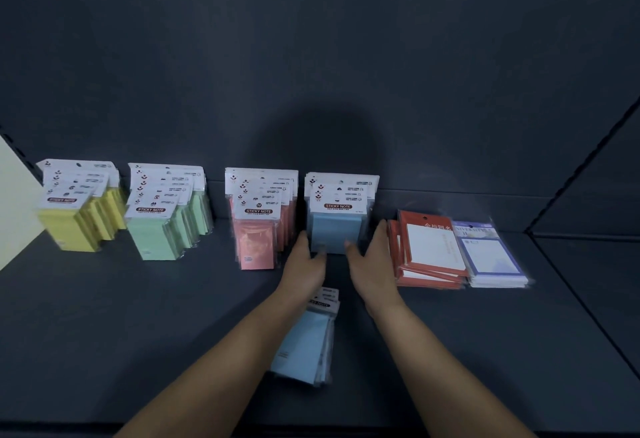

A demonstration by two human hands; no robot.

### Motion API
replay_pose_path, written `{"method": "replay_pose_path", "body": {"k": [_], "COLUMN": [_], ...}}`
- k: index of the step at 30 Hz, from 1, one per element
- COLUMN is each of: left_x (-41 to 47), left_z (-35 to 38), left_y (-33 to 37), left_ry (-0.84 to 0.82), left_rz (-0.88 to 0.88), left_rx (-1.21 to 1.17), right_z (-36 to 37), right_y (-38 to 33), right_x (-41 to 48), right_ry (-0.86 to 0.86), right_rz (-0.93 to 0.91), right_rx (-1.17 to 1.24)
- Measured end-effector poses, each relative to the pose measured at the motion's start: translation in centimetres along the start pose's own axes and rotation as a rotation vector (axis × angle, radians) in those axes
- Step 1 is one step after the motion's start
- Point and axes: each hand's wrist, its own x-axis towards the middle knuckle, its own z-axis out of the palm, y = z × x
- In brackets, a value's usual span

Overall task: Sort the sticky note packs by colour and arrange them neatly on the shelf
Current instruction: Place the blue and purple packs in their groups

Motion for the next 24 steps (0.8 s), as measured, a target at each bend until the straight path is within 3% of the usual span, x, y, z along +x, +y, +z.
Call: {"method": "replay_pose_path", "body": {"k": [4, 8, 11, 13, 17, 24], "left_x": [-2.1, -4.1, -6.6, -8.4, -9.9, -10.0], "left_z": [-1.6, -3.8, -5.4, -5.4, -3.9, -2.9], "left_y": [0.3, 0.7, 0.5, 0.3, -0.6, -0.7], "left_ry": [0.046, 0.105, 0.007, -0.085, -0.095, -0.030], "left_rz": [0.066, 0.122, 0.133, 0.010, -0.053, -0.029], "left_rx": [0.022, 0.207, 0.807, 1.122, 1.091, 1.055], "right_z": [0.0, -0.5, -0.5, -0.2, 0.4, -0.5], "right_y": [-0.1, -0.5, -1.2, -1.7, -2.8, -3.7], "right_x": [-0.8, -1.7, -2.3, -2.1, -1.8, -0.3], "right_ry": [0.046, 0.080, -0.010, -0.016, -0.002, -0.022], "right_rz": [-0.009, 0.012, 0.031, 0.072, 0.093, 0.132], "right_rx": [0.062, 0.097, 0.217, 0.336, 0.478, 0.428]}}
